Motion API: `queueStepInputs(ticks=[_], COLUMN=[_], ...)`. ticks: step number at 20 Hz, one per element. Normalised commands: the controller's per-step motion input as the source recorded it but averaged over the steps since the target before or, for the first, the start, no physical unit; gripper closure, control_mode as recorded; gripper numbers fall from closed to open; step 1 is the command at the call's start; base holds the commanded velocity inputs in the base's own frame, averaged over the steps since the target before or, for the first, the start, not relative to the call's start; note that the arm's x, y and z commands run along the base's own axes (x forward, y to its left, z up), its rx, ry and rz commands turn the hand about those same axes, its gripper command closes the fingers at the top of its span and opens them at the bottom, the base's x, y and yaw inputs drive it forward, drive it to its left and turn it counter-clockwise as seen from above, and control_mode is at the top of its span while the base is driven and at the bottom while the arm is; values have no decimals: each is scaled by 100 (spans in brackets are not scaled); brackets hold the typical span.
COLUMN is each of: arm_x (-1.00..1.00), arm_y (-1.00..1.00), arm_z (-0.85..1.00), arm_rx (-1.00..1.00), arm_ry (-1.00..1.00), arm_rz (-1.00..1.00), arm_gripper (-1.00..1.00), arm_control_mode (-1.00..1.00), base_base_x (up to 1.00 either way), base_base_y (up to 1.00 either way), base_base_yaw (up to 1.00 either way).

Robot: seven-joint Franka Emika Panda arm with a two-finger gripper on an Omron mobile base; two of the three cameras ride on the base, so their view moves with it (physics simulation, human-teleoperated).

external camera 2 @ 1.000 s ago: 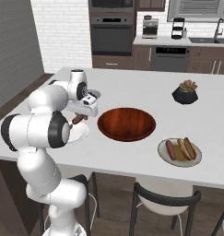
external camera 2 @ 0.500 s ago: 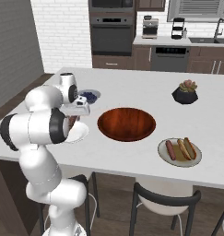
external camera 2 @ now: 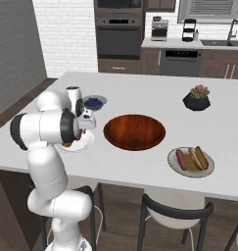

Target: Place one bun and one sausage from the bowl on each plate.

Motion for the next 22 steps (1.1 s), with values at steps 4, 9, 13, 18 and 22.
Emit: queueStepInputs(ticks=[4, 9, 13, 18, 22], arm_x=[9, 6, 10, 3, 3], arm_y=[0, 0, 0, 0, 0], arm_z=[-39, -15, -9, -13, -21], arm_rx=[0, 0, 0, 0, 0], arm_ry=[-1, -1, 0, 0, 0], arm_rz=[0, 0, 0, 0, 0], arm_gripper=[100, 100, 100, 100, 100], arm_control_mode=[-100, -100, -100, -100, -100], base_base_x=[0, 0, 0, 0, 0], base_base_y=[0, 0, 0, 0, 0], base_base_yaw=[0, 0, 0, 0, 0])
